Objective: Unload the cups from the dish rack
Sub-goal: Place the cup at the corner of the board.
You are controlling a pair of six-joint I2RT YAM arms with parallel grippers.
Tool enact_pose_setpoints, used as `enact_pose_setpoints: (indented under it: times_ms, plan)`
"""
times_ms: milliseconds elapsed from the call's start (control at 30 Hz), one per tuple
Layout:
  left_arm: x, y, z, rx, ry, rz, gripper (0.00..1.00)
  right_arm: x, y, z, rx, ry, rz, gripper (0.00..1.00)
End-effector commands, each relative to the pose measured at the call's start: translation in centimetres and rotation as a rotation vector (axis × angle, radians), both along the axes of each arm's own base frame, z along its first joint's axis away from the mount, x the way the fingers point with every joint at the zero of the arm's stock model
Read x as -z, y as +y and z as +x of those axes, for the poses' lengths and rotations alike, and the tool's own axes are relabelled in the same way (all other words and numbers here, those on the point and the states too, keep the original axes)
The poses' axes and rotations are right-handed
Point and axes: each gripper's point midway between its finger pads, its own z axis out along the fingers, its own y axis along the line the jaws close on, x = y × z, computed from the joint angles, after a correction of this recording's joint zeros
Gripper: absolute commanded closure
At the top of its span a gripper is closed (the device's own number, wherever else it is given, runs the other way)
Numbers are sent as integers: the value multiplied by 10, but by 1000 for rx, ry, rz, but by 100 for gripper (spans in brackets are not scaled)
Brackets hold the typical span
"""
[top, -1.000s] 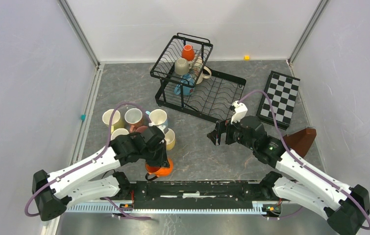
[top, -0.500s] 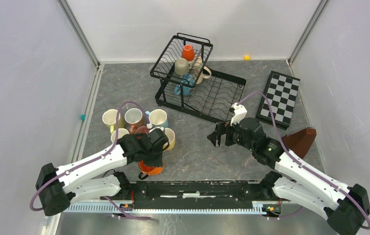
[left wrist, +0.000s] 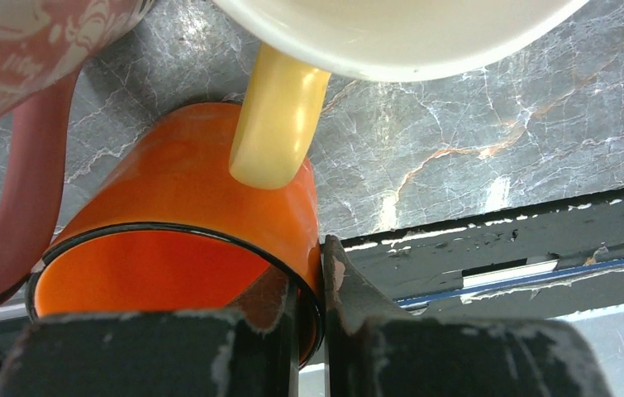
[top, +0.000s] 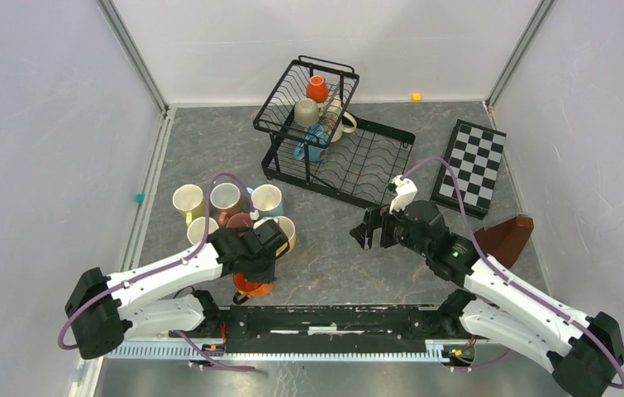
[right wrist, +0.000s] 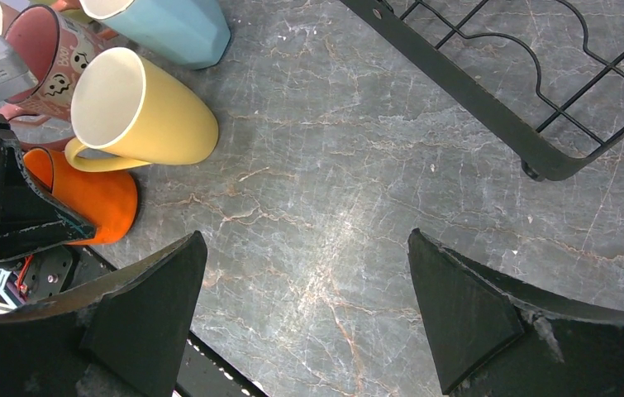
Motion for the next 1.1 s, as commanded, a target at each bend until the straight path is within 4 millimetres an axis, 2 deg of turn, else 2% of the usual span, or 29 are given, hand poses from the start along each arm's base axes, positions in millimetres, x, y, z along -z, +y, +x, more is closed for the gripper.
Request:
enact_pose_setpoints:
  times_ms: [0,67,267,467,767,1000,1067]
  plan:
    - [0,-7,9,-33,-38,-27,98,-8,2,4,9,-37,26,2]
    - [0,-8,8,-32,-37,-31,95,-8,2,3,7,-37,29,2]
    - [-3,-11,7,-16,-32,-45,70,-8,2,3,5,-37,29,2]
    - [-14,-14,7,-5,-37,-65,57,-11,3,3,4,-40,32,2]
    - [-46,-13,5,30,-65,-105,30,-14,4,6,9,-42,33,2]
    - [-82,-15,8,52,-131,-177,1,-18,6,10,17,-42,30,2]
    - [-94,-18,10,61,-158,-205,0,-20,6,12,26,-43,30,2]
